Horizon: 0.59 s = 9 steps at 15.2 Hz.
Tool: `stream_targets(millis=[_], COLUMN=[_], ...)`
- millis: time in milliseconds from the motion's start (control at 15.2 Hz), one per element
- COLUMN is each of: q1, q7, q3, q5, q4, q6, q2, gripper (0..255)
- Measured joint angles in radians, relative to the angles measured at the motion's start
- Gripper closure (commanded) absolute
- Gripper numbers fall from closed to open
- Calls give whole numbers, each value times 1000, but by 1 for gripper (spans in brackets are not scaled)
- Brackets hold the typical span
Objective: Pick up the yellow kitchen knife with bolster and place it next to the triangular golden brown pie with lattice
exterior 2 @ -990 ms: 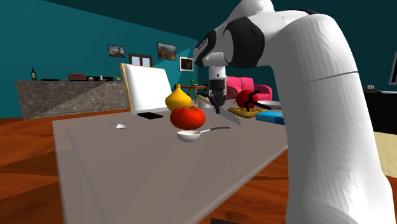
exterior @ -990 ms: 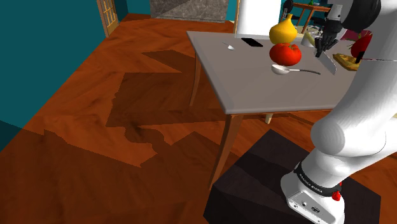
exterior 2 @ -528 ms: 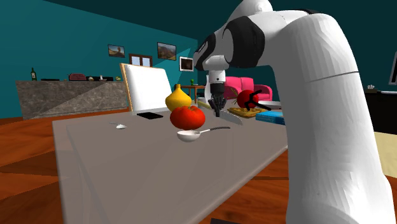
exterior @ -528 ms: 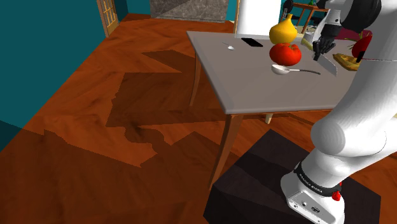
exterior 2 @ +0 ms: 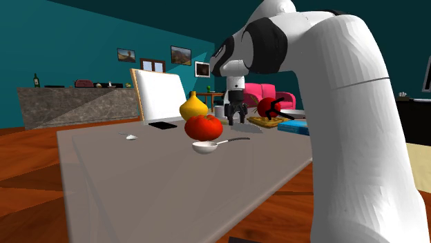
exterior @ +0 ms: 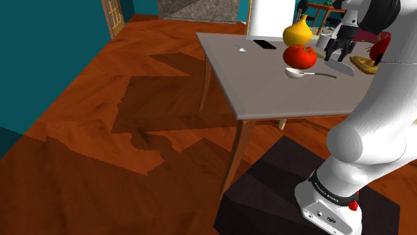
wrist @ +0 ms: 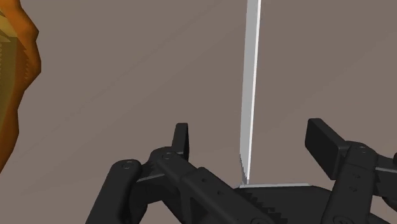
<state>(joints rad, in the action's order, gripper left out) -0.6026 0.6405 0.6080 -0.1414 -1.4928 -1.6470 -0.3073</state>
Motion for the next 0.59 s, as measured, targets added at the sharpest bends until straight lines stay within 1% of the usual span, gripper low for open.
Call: stream_targets(millis=[132, 264, 462, 594], q1=[0, -6, -29, -31], q7=[0, -2, 6, 6], q3=[0, 0, 1, 1], q5=[0, -5, -19, -19], q4=[0, 52, 164, 177], q6=[0, 42, 128, 141], q2=[0, -10, -39, -39], gripper=[0, 0, 0, 0])
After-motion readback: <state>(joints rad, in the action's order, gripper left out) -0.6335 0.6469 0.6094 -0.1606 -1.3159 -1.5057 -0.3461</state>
